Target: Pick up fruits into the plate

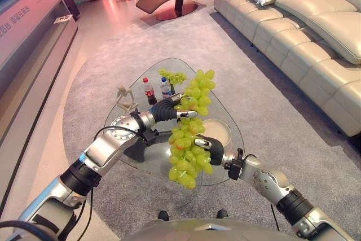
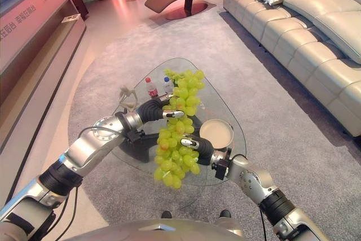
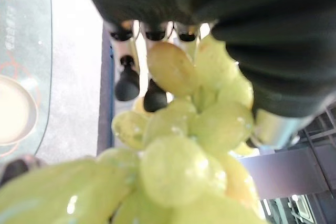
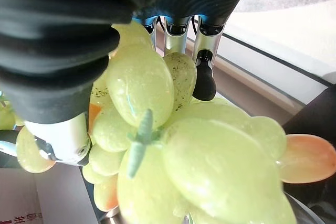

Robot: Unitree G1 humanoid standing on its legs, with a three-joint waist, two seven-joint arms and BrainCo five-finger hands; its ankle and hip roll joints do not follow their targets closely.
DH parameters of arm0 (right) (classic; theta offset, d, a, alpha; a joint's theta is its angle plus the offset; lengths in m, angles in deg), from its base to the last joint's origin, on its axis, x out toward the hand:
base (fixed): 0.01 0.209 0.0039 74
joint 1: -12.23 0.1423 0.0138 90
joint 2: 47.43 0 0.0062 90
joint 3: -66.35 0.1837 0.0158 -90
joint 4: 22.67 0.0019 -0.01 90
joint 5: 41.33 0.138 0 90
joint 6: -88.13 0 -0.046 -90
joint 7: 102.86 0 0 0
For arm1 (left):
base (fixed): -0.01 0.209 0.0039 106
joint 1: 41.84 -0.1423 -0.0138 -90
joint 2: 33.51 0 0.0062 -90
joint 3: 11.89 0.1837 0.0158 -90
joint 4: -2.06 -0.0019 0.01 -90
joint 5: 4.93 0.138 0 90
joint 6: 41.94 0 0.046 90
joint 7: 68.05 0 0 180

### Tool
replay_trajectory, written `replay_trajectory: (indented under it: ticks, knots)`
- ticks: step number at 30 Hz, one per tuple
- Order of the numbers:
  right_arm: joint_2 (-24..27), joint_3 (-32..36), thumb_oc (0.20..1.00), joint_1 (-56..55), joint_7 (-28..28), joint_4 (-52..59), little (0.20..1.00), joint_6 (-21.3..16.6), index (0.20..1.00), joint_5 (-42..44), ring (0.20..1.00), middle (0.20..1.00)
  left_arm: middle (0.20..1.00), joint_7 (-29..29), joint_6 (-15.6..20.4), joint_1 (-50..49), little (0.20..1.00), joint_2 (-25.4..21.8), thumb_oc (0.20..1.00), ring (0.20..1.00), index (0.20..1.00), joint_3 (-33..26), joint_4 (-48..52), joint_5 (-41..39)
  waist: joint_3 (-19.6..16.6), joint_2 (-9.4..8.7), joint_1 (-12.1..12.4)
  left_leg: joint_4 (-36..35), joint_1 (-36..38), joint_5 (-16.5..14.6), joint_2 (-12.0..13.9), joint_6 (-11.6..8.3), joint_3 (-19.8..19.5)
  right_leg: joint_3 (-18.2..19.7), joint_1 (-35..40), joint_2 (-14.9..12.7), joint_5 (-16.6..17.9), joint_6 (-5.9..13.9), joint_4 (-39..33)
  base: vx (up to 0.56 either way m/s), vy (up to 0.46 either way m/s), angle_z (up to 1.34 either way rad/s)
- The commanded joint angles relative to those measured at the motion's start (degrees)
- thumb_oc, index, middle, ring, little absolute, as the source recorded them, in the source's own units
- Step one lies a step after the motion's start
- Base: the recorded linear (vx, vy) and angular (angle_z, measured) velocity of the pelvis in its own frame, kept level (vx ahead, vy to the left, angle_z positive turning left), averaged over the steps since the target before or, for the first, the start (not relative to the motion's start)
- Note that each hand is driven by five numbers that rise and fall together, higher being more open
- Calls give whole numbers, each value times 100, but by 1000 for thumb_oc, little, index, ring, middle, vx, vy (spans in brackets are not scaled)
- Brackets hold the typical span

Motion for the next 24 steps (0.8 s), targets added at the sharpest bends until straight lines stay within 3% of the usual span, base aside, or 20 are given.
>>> replay_trajectory:
  ticks: [1,13,14,15,16,17,24]
  knots:
    - [-636,-223,200,223,95,497,200,-197,200,298,200,200,200,31,272,377,200,173,200,200,200,-233,99,-89,-38,-351,16,38,254,-472,-360,139,113,-11,239,-104,-133,243,28,0,0,0]
    - [-662,-140,200,116,192,465,200,-184,200,237,200,200,200,6,215,261,200,261,200,200,200,-370,66,-132,-36,-360,13,38,243,-469,-350,137,116,8,229,-108,-123,251,28,0,0,0]
    - [-664,-128,200,108,193,456,200,-196,200,223,200,200,263,7,210,248,263,270,263,263,263,-381,54,-125,-35,-362,13,38,245,-471,-350,139,115,8,229,-109,-121,251,28,0,0,0]
    - [-665,-118,200,103,179,449,200,-206,200,211,200,200,401,5,208,236,401,278,401,401,401,-389,41,-118,-33,-362,13,38,247,-472,-350,140,114,9,229,-110,-119,252,28,0,0,0]
    - [-648,-81,200,94,105,446,200,-267,200,157,200,200,928,-7,204,208,928,280,928,928,928,-409,12,-128,-33,-363,14,38,243,-471,-350,140,112,12,224,-111,-115,254,28,0,0,0]
    - [-624,-43,200,78,80,438,200,-313,200,100,200,200,1000,-4,203,174,1000,270,1000,1000,1000,-439,7,-135,-33,-365,13,38,241,-470,-346,138,118,7,220,-113,-111,254,28,0,0,0]
    - [-297,349,200,2,-155,458,200,-539,200,-330,200,200,1000,-103,339,-23,1000,221,1000,1000,1000,-655,-92,-311,-19,-402,-16,38,228,-467,-330,138,147,29,194,-114,-90,263,28,0,0,0]
